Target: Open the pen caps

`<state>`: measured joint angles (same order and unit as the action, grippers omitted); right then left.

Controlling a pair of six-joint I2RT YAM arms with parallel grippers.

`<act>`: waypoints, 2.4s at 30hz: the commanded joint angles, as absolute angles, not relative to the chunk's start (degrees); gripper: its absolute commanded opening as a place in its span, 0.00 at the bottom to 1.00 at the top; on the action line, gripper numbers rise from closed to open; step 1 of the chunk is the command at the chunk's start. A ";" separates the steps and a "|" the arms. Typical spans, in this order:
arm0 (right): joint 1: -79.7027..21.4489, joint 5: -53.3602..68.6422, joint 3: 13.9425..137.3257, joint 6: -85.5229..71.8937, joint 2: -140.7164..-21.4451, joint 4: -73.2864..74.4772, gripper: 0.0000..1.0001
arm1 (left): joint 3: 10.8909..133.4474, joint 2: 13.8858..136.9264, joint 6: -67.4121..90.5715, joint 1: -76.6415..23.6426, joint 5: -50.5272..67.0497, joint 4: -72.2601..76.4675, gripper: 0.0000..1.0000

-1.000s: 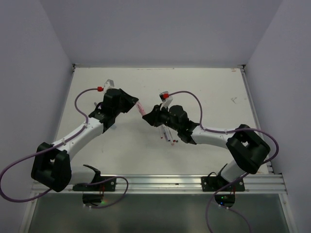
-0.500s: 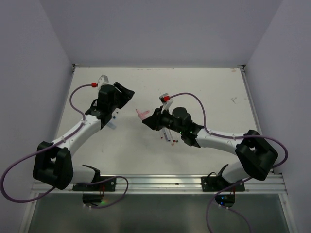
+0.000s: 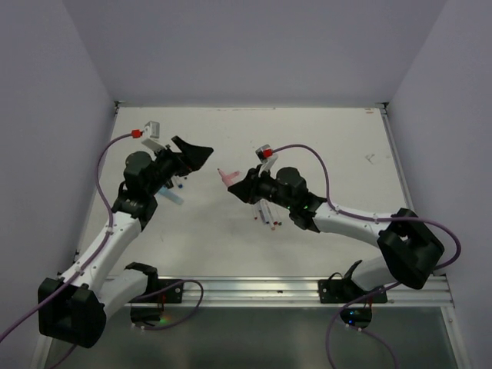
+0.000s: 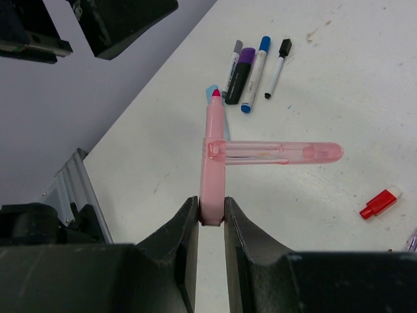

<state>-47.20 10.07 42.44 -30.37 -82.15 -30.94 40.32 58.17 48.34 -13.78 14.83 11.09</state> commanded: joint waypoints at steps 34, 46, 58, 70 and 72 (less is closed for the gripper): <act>-46.85 18.46 48.78 -32.78 -81.12 -41.75 0.13 | 27.07 55.11 56.16 -13.27 35.07 41.13 0.57; -46.85 19.25 48.60 -34.36 -82.79 -43.24 0.13 | 26.81 52.38 56.34 -13.27 33.31 43.33 0.50; -46.93 21.88 49.39 -34.98 -83.67 -43.94 0.14 | 26.02 53.35 56.25 -13.27 33.58 46.40 0.28; -46.58 23.91 47.99 -34.98 -83.15 -43.60 0.25 | 25.66 51.07 52.47 -13.27 31.29 44.57 0.01; -46.32 23.99 47.81 -34.63 -82.88 -43.24 0.27 | 25.58 50.54 51.77 -13.27 30.76 44.30 0.00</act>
